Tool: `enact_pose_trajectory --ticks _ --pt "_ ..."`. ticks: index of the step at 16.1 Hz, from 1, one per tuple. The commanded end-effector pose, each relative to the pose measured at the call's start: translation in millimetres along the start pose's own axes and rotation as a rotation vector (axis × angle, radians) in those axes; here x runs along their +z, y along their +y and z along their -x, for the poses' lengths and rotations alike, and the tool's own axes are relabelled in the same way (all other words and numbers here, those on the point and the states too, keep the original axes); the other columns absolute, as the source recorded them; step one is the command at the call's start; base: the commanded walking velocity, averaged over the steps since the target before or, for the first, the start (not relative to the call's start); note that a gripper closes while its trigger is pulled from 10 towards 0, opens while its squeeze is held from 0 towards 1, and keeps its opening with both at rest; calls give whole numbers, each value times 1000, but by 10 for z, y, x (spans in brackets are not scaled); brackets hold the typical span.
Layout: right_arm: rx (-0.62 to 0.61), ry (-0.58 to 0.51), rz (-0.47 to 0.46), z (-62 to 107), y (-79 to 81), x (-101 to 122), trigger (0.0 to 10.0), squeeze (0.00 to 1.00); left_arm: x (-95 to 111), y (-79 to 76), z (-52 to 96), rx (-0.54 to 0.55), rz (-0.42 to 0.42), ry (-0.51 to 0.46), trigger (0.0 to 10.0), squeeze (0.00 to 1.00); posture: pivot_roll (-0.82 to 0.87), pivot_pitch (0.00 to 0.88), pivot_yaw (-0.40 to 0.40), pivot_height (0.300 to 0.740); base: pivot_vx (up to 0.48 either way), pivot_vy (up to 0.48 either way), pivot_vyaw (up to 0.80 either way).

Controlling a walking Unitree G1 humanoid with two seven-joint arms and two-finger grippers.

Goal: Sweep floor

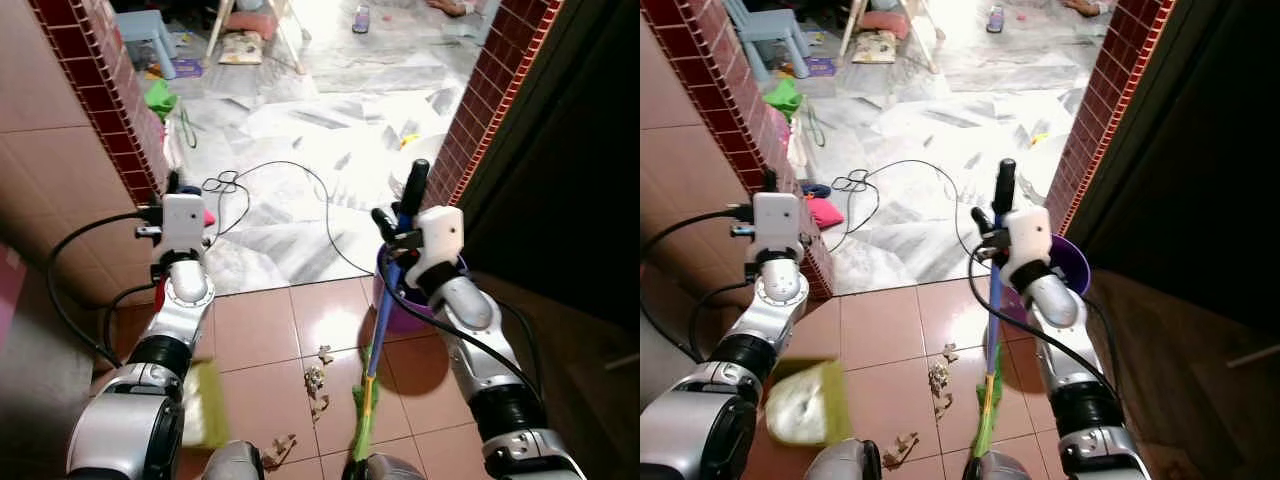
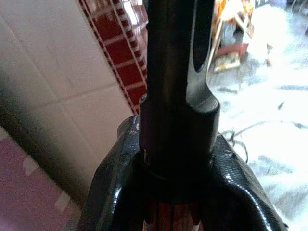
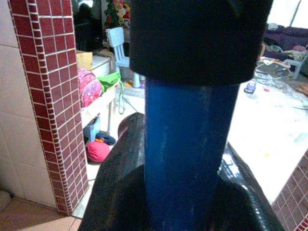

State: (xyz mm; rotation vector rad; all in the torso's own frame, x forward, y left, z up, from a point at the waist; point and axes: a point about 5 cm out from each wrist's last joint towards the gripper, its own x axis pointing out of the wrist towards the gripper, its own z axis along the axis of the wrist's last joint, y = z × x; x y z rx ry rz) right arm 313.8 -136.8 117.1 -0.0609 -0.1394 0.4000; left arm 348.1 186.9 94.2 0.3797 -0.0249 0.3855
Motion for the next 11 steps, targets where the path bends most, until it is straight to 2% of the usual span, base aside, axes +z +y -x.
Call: enact_pose_trajectory --ticks 1,2,5,6,9,11 --pt "-6 -37 9 11 -48 67 10000 0 100 -68 -63 -37 7 9 10000 0 -158 23 -22 740 0 0 0" --pt "-4 -39 3 10 -46 62 10000 0 118 -128 -59 -90 23 19 10000 0 -150 11 -21 740 0 0 0" --pt "10 -53 -6 -43 -7 76 10000 0 148 -187 -41 -136 84 35 10000 0 -136 0 -19 740 0 0 0" --pt "15 -63 -11 -83 5 100 10000 0 180 -198 -29 -150 83 9 10000 0 -129 0 -20 740 0 0 0" --pt "17 -69 -20 -135 -8 111 10000 0 180 -117 -12 -160 42 -42 10000 0 -97 0 -27 740 0 0 0" --pt "24 -68 -30 -167 0 90 10000 0 199 0 -34 -150 49 -55 10000 0 -60 0 -28 740 0 0 0"
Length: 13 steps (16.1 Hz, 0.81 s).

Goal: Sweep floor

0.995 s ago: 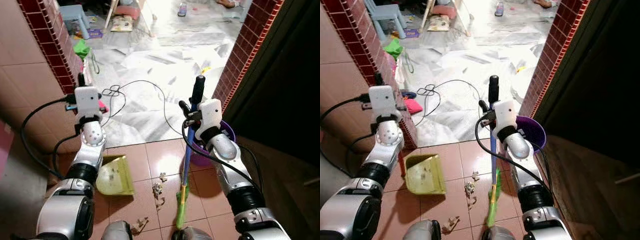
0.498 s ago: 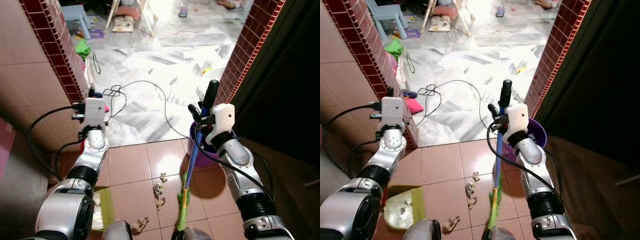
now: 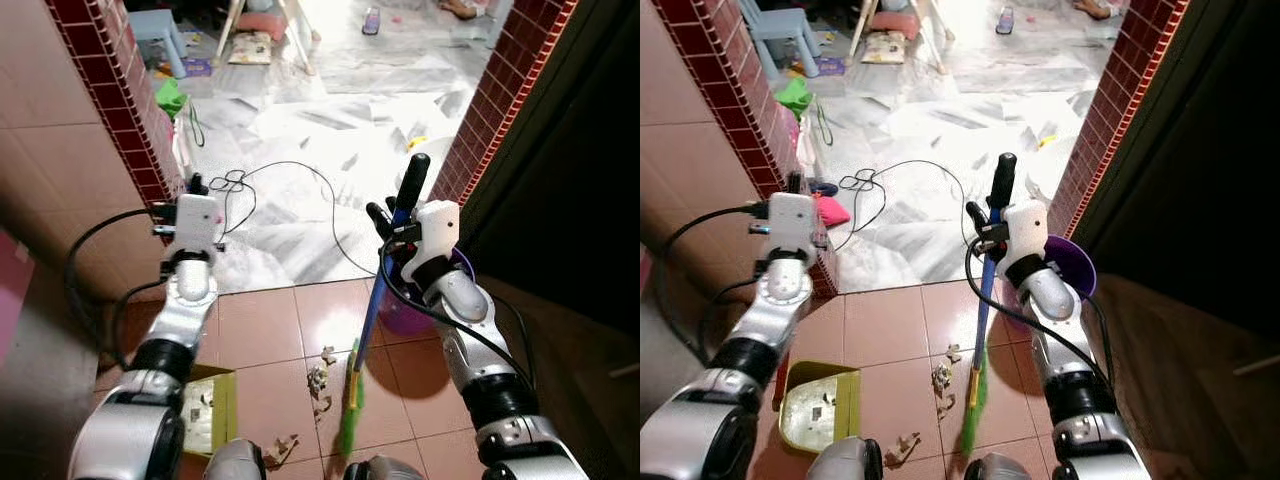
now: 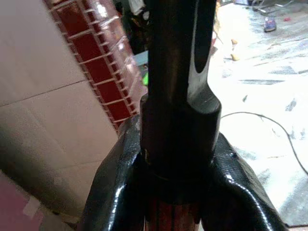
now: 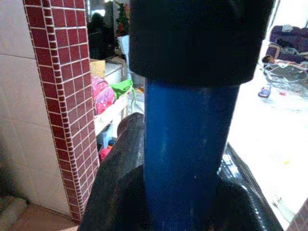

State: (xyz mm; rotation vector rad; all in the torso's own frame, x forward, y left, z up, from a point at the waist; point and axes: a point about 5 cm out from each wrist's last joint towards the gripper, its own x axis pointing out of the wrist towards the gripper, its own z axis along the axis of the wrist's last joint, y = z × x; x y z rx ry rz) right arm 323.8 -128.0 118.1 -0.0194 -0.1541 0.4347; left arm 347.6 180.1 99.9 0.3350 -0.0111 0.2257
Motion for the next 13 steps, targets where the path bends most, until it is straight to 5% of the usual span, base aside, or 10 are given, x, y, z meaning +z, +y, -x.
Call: enact_pose_trajectory --ticks 1,10,13 --pt "-16 -50 4 -40 -51 90 10000 0 128 121 11 20 25 -54 10000 0 -55 0 -30 740 0 0 0" --pt "-41 -55 4 -91 -116 88 10000 0 -24 321 386 -30 61 -2 10000 0 -32 0 -39 740 0 0 0" --pt "-57 -65 3 -70 -124 97 10000 0 167 442 340 47 56 -128 10000 0 -23 0 -46 740 0 0 0"
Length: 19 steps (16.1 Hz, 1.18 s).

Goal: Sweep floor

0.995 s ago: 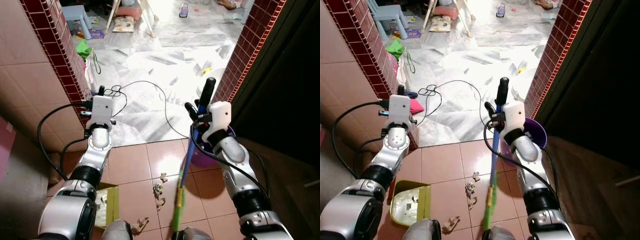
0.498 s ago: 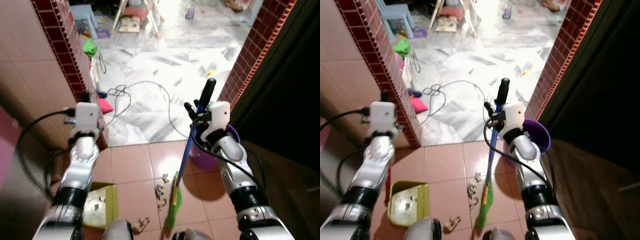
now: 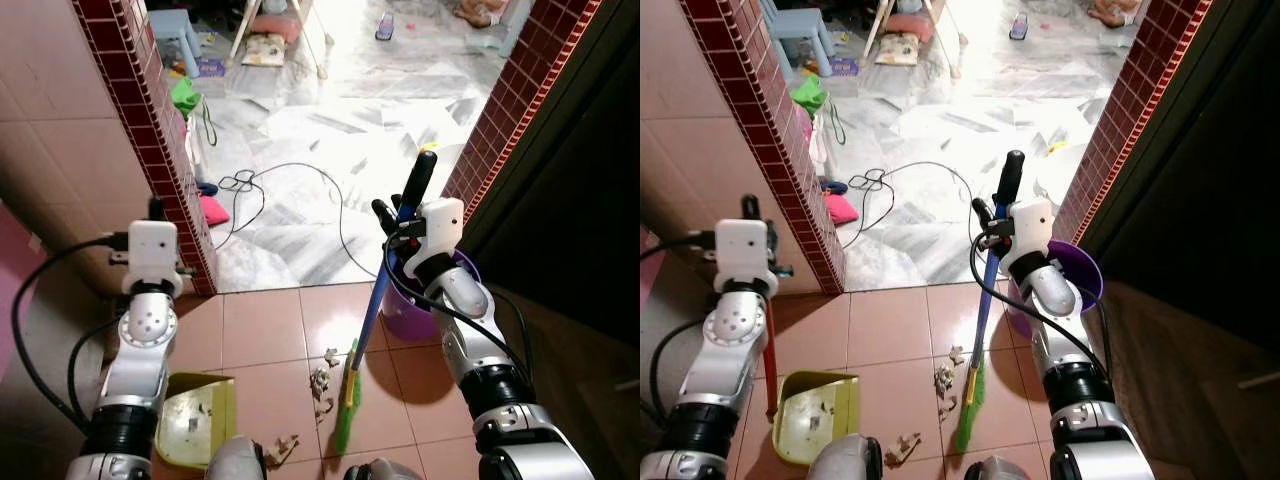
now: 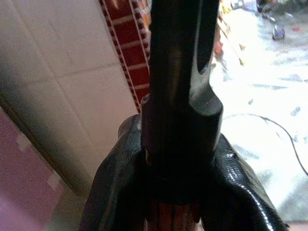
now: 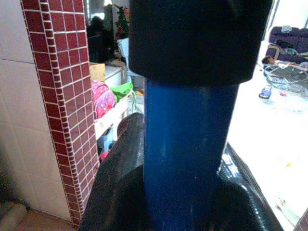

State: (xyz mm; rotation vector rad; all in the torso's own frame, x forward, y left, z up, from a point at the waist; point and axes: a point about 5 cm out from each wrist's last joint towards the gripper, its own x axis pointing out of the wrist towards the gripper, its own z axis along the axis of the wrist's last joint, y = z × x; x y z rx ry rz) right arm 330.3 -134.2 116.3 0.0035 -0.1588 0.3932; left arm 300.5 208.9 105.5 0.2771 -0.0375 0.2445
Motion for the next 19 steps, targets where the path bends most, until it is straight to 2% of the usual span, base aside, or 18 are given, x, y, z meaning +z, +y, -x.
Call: enact_pose_trajectory --ticks 1,2,4,7,8,9,15,16,19 --pt "-3 -60 19 -36 -1 137 10000 0 266 89 -97 55 18 -117 10000 0 -37 0 -51 740 0 0 0" --pt "26 -50 41 3 41 124 10000 0 287 107 -111 74 31 -126 10000 0 -47 0 -56 740 0 0 0" --pt "0 -33 37 83 -24 97 10000 0 183 58 -51 49 43 -72 10000 0 -52 0 -45 740 0 0 0" --pt "-29 -33 27 86 -56 94 10000 0 95 -83 0 -21 103 -11 10000 0 -52 0 -30 740 0 0 0" --pt "-36 -45 20 55 -15 122 10000 0 138 -203 -11 -65 114 -13 10000 0 -53 0 -20 740 0 0 0" --pt "-38 -49 16 44 7 131 10000 0 157 -257 -18 -90 126 -13 10000 0 -55 3 -17 740 0 0 0" --pt "-18 -17 5 71 84 51 10000 0 51 -344 25 -171 162 32 10000 0 -48 11 -31 740 0 0 0" --pt "-15 -17 25 62 103 51 10000 0 66 -355 19 -177 145 12 10000 0 -46 15 -34 740 0 0 0" --pt "13 -29 -17 -23 223 80 10000 0 46 -428 -56 -182 137 13 10000 0 -61 29 -35 740 0 0 0"
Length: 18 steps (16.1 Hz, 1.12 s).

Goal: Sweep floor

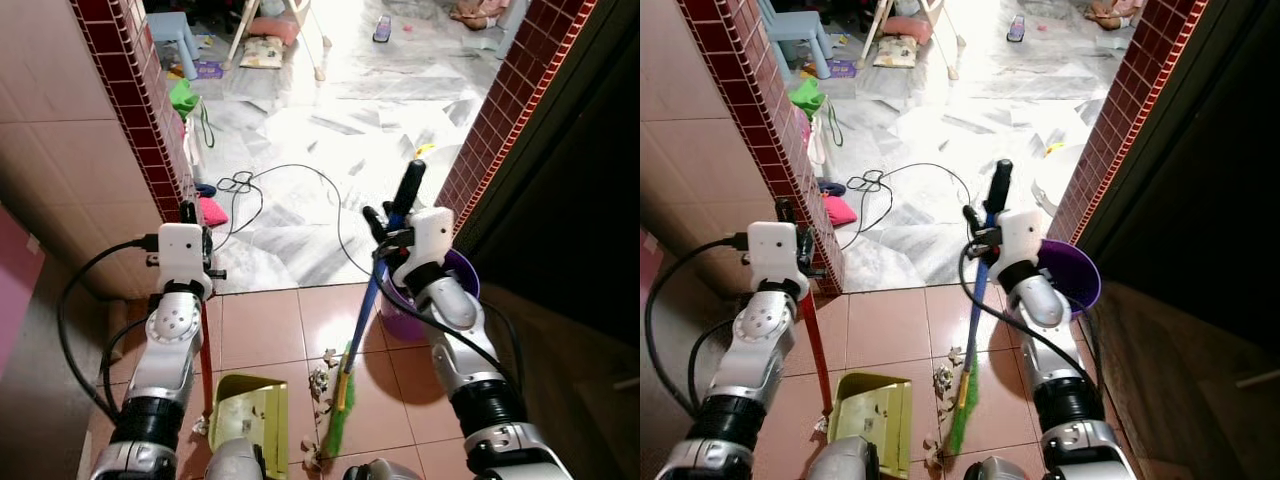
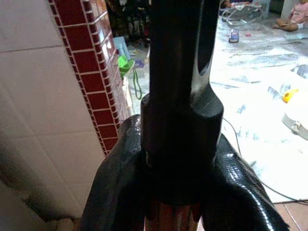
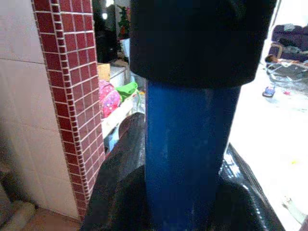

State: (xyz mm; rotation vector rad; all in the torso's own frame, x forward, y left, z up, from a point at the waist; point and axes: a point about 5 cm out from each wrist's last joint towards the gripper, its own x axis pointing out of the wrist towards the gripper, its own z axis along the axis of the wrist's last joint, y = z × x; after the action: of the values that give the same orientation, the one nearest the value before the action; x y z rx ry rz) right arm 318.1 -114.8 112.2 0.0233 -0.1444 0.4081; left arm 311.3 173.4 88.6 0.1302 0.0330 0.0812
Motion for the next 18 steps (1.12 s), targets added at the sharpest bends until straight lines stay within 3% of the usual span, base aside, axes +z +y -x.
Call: enact_pose_trajectory --ticks 1,4,6,7,8,9,10,13,16,18 --pt "10 -44 -11 -92 38 122 10000 0 109 -81 -68 -28 -2 -46 10000 0 -61 29 -35 740 0 0 0" --pt "35 -43 -9 -104 94 127 10000 0 134 -307 -114 -101 2 -54 10000 0 -70 31 -33 740 0 0 0" --pt "57 -30 58 -88 75 120 10000 0 126 -375 -109 -124 -10 -58 10000 0 -71 33 -32 740 0 0 0" --pt "48 -24 18 -88 56 115 10000 0 121 -388 -107 -127 -7 -58 10000 0 -71 34 -32 740 0 0 0" --pt "21 9 -101 -105 37 74 10000 0 94 -414 -101 -130 2 -48 10000 0 -75 35 -32 740 0 0 0" --pt "24 14 -119 -110 45 65 10000 0 87 -419 -100 -129 4 -46 10000 0 -76 35 -31 740 0 0 0" --pt "15 -11 -223 -145 68 107 10000 0 79 -434 -106 -128 8 -43 10000 0 -71 31 -35 740 0 0 0" --pt "-13 -17 -358 -192 10 156 10000 0 73 -440 -120 -119 3 -44 10000 0 -73 22 -37 740 0 0 0" --pt "23 -29 -366 -193 -115 276 10000 0 57 -407 -140 -89 0 -35 10000 0 -84 11 -34 740 0 0 0" --pt "77 -45 -277 -185 -166 378 10000 0 37 -384 -159 -68 0 -25 10000 0 -93 6 -32 740 0 0 0"
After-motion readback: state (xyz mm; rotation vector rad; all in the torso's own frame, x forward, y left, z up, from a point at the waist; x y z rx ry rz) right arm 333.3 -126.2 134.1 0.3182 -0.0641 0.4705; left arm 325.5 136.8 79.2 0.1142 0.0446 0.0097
